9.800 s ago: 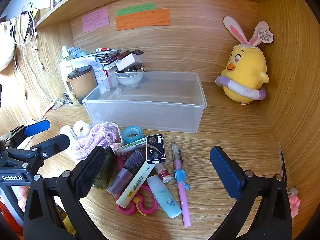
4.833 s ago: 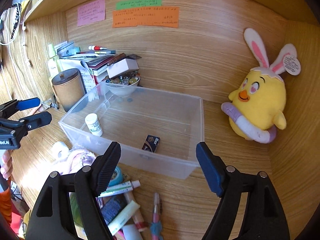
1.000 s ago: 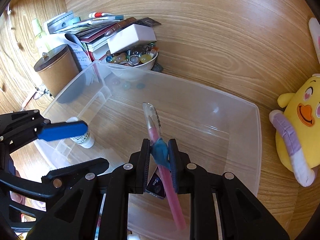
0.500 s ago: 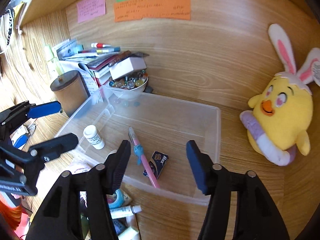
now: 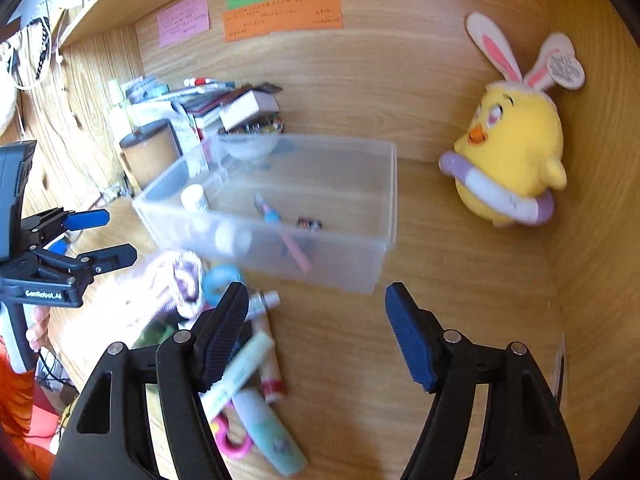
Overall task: Organize objects
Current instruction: 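Grasp bagged pink rope with left tool while right tool grasps dark green bottle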
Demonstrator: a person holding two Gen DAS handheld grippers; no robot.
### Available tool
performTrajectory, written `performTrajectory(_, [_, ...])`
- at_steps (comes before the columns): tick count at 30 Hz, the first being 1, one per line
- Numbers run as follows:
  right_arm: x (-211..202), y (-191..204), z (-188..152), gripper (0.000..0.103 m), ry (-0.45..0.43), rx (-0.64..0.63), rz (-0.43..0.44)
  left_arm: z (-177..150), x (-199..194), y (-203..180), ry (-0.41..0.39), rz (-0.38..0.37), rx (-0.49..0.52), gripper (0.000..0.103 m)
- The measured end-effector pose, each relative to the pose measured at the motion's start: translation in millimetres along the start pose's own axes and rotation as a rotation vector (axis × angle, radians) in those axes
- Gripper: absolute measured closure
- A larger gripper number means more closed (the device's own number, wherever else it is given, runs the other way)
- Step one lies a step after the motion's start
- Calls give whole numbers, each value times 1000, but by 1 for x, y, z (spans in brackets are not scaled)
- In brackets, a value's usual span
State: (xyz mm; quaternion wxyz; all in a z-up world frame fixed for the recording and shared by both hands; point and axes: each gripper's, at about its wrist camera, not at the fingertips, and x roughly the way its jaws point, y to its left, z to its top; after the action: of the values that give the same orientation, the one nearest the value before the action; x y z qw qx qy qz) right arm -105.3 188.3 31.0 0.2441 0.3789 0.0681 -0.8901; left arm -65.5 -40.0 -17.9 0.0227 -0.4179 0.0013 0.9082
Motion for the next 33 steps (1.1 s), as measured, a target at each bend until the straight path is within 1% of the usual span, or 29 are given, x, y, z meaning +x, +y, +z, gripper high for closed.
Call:
performTrajectory(3, [3, 1, -20, 35, 43, 44, 28, -16, 7, 1, 43, -11, -8, 7])
performTrajectory(6, [0, 12, -32, 35, 45, 47, 52, -27, 11, -4, 64, -24, -5, 7])
performTrajectory(10, [-8, 43, -34, 35, 19, -4, 120, -32, 10, -8, 53, -22, -1, 7])
performTrajectory(13, [-11, 64, -34, 35, -6, -45, 154, -33, 12, -7, 61, -42, -14, 6])
performTrajectory(17, [-3, 85, -36, 35, 9, -80, 174, -30, 17, -6, 81, -77, -29, 5])
performTrajectory(20, [2, 93, -41, 37, 19, -96, 143, -24, 21, -5, 93, -106, -44, 5])
performTrajectory(25, [1, 88, -43, 37, 23, -77, 113, -16, 39, -3, 143, -159, -78, 5])
performTrajectory(26, [1, 86, -42, 37, 25, -70, 117, -16, 41, -3, 146, -156, -78, 5])
performTrajectory(29, [-1, 86, -42, 38, 26, -66, 121, -21, 39, -7, 134, -123, -32, 5])
performTrajectory(30, [0, 88, -42, 39, 26, -73, 118, -23, 37, -7, 133, -115, -22, 7])
performTrajectory(31, [0, 90, -42, 39, 27, -81, 117, -26, 35, -7, 132, -108, -11, 12])
performTrajectory(33, [1, 95, -41, 39, 26, -97, 121, -33, 29, -4, 127, -73, 9, 17])
